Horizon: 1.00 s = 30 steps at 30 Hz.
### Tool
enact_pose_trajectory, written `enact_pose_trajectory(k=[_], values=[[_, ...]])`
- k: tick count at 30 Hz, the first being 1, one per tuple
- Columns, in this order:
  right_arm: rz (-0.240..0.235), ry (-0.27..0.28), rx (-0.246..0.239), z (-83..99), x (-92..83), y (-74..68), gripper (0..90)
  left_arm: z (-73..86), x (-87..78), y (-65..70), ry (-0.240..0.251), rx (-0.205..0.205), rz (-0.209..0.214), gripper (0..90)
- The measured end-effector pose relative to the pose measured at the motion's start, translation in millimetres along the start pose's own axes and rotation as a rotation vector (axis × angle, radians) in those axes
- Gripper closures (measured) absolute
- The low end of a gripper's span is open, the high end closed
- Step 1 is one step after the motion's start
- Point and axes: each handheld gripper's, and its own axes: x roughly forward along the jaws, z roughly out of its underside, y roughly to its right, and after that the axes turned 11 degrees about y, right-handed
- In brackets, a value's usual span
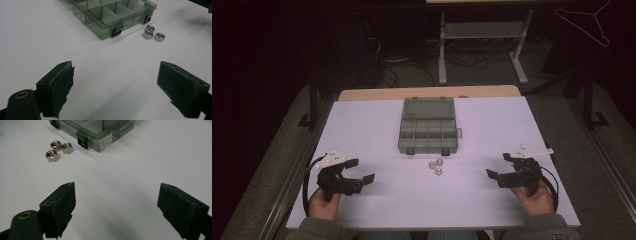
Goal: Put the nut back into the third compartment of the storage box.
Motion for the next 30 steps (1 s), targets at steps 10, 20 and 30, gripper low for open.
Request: enact_pose_trajectory(k=[10,20,30], values=[[-0.010,-0.012,-0.005,-3.0,3.4,-5.0,14.3,1.0,-1.7,1.3,-0.008,0.009,0.004,13.0],[-0.033,-0.040,-0.043,-12.8,11.8,-17.4,14.3,1.0,-3.7,0.8,0.000,0.003,0.002,13.0],[-0.073,-0.073,-0.059,-24.9,24.4,-29.1,14.9,1.2,-2.6,2.9,-0.005,0.007,0.004,13.0]])
